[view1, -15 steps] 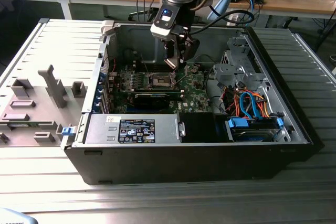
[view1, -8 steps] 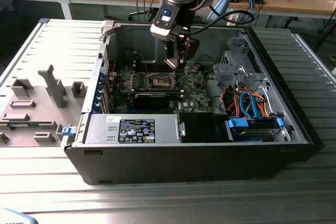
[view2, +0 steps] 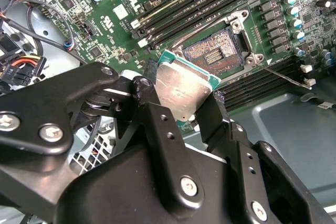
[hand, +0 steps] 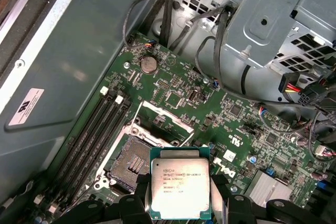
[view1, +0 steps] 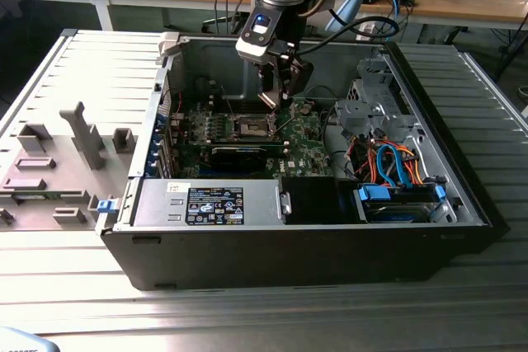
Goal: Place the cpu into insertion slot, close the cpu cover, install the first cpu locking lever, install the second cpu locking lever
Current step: 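Place the cpu into insertion slot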
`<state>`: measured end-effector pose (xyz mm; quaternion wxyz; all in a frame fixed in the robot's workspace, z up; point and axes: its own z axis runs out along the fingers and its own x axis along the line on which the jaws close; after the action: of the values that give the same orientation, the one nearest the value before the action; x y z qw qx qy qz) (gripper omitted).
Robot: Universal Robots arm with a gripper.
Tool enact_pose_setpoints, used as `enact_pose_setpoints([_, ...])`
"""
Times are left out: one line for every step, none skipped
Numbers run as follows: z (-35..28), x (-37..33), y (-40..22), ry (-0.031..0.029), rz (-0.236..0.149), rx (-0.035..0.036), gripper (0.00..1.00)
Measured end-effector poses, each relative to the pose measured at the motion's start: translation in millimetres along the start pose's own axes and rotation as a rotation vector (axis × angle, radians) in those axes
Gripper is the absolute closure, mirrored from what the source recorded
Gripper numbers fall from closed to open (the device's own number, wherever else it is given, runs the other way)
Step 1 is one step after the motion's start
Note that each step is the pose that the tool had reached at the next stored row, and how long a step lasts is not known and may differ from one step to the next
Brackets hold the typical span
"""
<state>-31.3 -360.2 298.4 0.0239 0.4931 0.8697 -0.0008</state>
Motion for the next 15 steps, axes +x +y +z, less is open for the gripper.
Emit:
enact_pose_setpoints([0.1,0.0,0.0,0.0000,0.001,0.0001,0.45])
enact_pose_setpoints([0.1,0.0,0.0,0.0000,0.002,0.0001,0.45])
enact_pose_setpoints([0.1,0.0,0.0,-0.0001,0.002,0.0001,0.45])
enact_pose_setpoints([0.2,0.0,0.0,0.0000,0.003,0.0001,0.45])
enact_pose_setpoints([0.2,0.0,0.0,-0.0001,0.004,0.0002,0.45])
enact_pose_setpoints([0.2,0.0,0.0,-0.0001,0.004,0.0002,0.45])
enact_pose_setpoints([0.3,0.0,0.0,-0.0001,0.005,0.0003,0.45])
enact_pose_setpoints([0.3,0.0,0.0,-0.0001,0.006,0.0003,0.45])
enact_pose_setpoints([0.4,0.0,0.0,-0.0001,0.007,0.0003,0.45])
enact_pose_setpoints([0.4,0.0,0.0,-0.0001,0.008,0.0003,0.45])
enact_pose_setpoints([0.5,0.0,0.0,-0.0002,0.009,0.0004,0.45])
enact_pose_setpoints([0.6,0.0,0.0,-0.0002,0.011,0.0005,0.45])
enact_pose_setpoints([0.7,0.0,0.0,-0.0001,0.012,0.0006,0.45])
enact_pose_setpoints([0.8,0.0,0.0,-0.0003,0.013,0.0005,0.45])
enact_pose_setpoints([0.8,0.0,0.0,-0.0003,0.015,0.0007,0.45])
